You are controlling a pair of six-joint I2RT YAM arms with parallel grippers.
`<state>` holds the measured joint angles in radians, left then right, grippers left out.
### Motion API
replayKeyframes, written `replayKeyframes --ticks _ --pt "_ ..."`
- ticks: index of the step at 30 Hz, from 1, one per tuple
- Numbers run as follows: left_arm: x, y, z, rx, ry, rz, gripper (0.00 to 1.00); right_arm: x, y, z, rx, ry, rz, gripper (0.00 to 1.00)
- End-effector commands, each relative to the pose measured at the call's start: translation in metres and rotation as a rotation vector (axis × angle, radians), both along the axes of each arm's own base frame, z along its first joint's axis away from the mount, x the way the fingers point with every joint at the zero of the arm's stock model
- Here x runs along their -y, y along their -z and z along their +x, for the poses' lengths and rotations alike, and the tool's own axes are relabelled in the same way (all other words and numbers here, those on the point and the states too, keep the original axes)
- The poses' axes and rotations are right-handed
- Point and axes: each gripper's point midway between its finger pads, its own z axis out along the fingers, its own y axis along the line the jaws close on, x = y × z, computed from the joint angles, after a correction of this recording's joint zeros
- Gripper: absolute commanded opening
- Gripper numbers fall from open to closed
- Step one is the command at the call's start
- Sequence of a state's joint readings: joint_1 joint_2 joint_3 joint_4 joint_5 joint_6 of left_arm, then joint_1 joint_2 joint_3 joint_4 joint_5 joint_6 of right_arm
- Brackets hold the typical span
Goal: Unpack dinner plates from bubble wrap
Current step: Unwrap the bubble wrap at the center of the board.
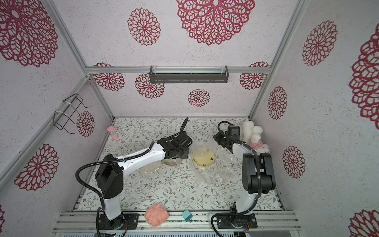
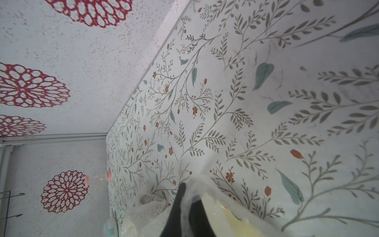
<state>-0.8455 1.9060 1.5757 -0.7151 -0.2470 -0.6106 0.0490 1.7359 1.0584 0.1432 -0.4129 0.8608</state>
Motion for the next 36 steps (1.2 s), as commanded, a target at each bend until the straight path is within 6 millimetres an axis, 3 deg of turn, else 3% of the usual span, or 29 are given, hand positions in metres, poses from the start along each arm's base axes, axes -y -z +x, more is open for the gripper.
replayKeyframes --ticks 1,11,18,20,24,28,36 --pt "-0.004 -0.024 0.015 0.064 -0.018 -0.03 0.4 -0.003 -0.028 0.02 0.058 0.034 0.065 0.08" --pt "0.01 -0.04 0.028 0.11 0.057 -0.076 0.44 0.006 -0.023 0.039 0.043 0.115 0.135 0.14" --pt "0.047 -0.06 0.038 0.16 0.297 -0.112 0.7 0.007 -0.029 0.039 0.05 0.095 0.133 0.2" --pt "0.061 -0.05 0.039 0.141 0.386 -0.11 0.75 0.009 -0.03 0.039 0.048 0.091 0.126 0.24" --pt "0.081 -0.049 0.037 0.139 0.535 -0.103 0.85 0.012 -0.032 0.043 0.048 0.083 0.122 0.34" --pt "0.087 -0.045 0.039 0.129 0.58 -0.085 0.9 0.008 -0.032 0.059 0.04 0.035 0.115 0.46" --pt "0.09 -0.045 0.035 0.122 0.612 -0.101 0.94 0.001 -0.028 0.078 0.048 -0.032 0.09 0.5"
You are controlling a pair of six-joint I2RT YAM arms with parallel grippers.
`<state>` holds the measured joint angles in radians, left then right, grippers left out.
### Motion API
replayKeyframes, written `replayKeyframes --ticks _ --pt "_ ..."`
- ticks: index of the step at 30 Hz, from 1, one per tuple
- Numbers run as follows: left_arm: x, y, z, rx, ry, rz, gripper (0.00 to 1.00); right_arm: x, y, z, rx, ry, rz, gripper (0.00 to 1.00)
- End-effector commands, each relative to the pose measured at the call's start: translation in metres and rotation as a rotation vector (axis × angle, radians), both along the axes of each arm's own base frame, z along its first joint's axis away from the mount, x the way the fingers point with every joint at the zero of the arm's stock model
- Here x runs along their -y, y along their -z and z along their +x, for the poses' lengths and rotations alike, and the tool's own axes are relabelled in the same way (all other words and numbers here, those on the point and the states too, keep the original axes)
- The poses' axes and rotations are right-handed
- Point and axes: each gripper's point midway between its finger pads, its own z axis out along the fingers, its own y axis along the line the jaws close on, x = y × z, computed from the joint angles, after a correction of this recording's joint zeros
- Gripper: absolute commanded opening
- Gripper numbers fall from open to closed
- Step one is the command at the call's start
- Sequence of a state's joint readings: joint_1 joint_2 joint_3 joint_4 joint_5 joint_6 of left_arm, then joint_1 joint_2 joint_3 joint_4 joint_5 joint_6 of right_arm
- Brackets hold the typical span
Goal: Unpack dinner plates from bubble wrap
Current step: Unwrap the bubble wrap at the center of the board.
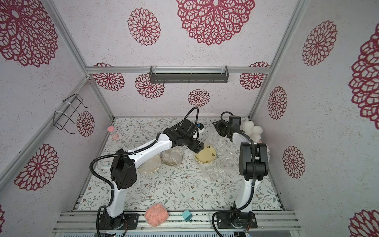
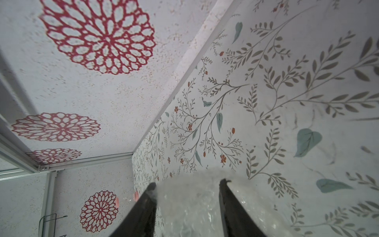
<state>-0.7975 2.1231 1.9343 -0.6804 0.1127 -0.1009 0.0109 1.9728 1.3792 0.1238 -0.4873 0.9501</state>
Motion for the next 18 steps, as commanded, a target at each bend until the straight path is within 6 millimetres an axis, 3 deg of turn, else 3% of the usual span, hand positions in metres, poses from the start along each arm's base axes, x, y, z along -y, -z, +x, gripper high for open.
replayKeyframes --ticks 1,11,18 --pt "-0.001 -0.013 0.002 0.03 0.034 -0.003 0.95 -0.006 -0.007 0.005 0.025 -0.062 -0.019 0.51" --pt "-0.003 -0.034 -0.003 0.025 -0.002 -0.064 0.98 0.002 0.009 0.024 0.032 -0.048 -0.062 0.58" --pt "0.022 -0.037 -0.019 -0.028 0.022 -0.173 0.98 0.001 0.011 0.044 0.061 -0.052 -0.039 0.61"
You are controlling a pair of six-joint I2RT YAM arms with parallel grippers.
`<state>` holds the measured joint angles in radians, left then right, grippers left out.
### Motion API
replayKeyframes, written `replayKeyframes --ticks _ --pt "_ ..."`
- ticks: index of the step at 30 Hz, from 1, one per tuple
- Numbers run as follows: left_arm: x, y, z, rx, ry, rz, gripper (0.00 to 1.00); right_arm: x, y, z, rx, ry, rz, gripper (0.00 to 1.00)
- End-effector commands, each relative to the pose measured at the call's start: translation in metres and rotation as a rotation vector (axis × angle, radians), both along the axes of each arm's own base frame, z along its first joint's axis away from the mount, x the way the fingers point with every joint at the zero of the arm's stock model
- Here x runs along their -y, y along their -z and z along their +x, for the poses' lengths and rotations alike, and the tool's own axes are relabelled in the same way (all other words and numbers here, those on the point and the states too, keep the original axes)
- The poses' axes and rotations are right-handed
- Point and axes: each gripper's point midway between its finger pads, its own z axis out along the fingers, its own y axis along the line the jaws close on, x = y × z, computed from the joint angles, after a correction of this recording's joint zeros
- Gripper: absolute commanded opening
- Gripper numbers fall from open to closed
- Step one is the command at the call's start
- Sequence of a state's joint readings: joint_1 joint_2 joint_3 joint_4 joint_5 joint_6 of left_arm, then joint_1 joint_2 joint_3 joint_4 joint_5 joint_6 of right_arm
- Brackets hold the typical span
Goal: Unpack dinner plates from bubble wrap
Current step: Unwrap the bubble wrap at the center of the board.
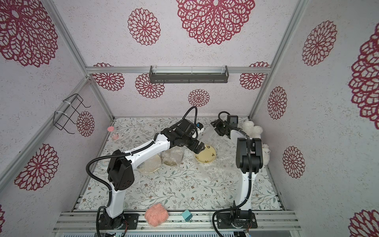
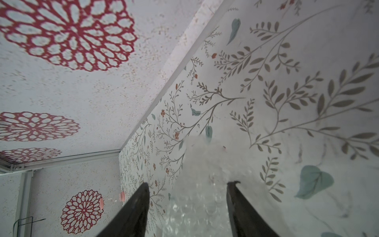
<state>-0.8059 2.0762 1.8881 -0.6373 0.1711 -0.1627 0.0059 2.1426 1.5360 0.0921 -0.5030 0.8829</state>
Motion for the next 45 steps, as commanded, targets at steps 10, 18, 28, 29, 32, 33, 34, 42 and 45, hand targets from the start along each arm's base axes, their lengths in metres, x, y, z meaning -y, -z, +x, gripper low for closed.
replayKeyframes --ticks 10,18,28,29,32,33,34,42,45 --pt "0.034 0.003 0.002 -0.013 -0.004 -0.099 0.95 0.015 -0.041 -0.009 0.106 -0.008 -0.109 0.63" --pt "0.019 0.033 0.047 -0.025 -0.113 -0.083 0.94 0.025 -0.071 -0.059 0.136 -0.043 -0.229 0.66" --pt "-0.021 0.054 0.105 -0.079 -0.287 -0.111 0.95 0.022 -0.048 -0.157 0.076 -0.096 -0.265 0.7" --pt "-0.023 0.058 0.108 -0.1 -0.303 -0.12 0.95 0.022 -0.044 -0.166 0.068 -0.1 -0.271 0.71" --pt "-0.03 0.064 0.116 -0.127 -0.338 -0.14 0.95 0.022 -0.034 -0.189 0.042 -0.111 -0.278 0.73" --pt "-0.031 0.066 0.119 -0.132 -0.341 -0.145 0.95 0.022 -0.029 -0.196 0.031 -0.116 -0.279 0.74" --pt "-0.031 0.068 0.121 -0.134 -0.347 -0.144 0.95 0.021 -0.026 -0.201 0.025 -0.118 -0.276 0.74" --pt "-0.051 0.088 0.151 -0.164 -0.433 -0.147 0.95 0.017 0.003 -0.244 -0.029 -0.134 -0.247 0.77" --pt "-0.066 0.096 0.163 -0.191 -0.475 -0.143 0.94 0.014 0.005 -0.251 -0.027 -0.143 -0.236 0.86"
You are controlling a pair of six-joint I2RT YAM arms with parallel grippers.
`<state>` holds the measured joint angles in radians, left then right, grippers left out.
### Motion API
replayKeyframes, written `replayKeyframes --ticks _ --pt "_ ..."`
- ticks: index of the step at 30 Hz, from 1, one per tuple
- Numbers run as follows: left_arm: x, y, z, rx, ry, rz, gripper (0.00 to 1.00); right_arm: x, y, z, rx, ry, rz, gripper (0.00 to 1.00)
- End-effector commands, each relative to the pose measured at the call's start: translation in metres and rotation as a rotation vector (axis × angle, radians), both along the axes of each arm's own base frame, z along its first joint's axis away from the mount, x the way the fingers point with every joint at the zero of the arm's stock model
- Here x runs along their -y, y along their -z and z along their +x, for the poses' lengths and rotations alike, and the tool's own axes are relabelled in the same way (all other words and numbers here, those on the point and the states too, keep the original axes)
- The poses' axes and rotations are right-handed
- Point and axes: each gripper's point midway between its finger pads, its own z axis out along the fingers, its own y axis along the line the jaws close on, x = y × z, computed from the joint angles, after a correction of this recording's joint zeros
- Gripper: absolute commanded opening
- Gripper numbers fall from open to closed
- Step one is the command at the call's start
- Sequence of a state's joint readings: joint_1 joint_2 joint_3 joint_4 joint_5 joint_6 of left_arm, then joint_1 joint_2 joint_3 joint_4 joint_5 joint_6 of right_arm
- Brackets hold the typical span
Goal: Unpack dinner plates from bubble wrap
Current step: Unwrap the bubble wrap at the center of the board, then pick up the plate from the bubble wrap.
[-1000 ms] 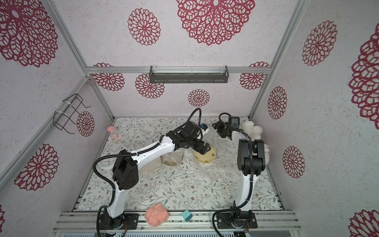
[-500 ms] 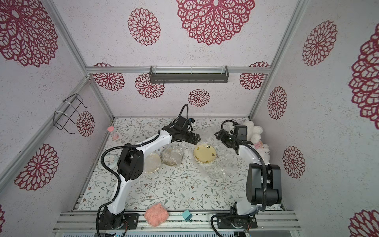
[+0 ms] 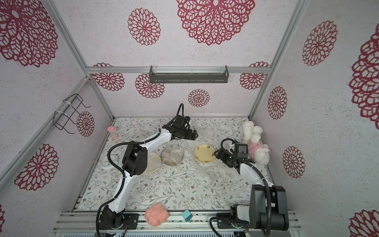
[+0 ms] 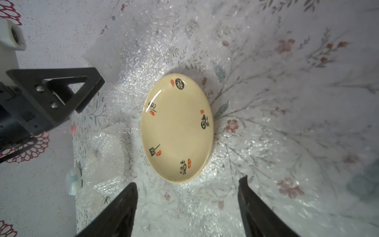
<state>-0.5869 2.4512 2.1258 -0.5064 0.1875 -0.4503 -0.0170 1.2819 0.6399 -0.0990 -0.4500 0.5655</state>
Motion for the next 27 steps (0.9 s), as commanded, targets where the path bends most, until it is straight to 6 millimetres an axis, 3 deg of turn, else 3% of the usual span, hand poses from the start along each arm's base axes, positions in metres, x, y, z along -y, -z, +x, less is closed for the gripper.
replayKeyframes --ticks 1,7,20,27 --pt "-0.023 -0.003 0.021 -0.021 -0.071 -0.026 0.94 -0.004 -0.012 0.0 0.049 -0.025 0.016 0.88" --pt "-0.036 -0.038 0.017 0.004 -0.089 -0.054 0.94 -0.011 -0.003 0.006 0.029 -0.058 0.056 0.88" --pt "-0.067 -0.132 -0.051 0.02 -0.197 -0.263 0.98 -0.017 0.02 0.026 -0.012 -0.098 0.113 0.84" --pt "-0.06 -0.141 -0.094 -0.005 -0.214 -0.31 0.98 -0.018 0.027 0.032 -0.018 -0.111 0.107 0.8"
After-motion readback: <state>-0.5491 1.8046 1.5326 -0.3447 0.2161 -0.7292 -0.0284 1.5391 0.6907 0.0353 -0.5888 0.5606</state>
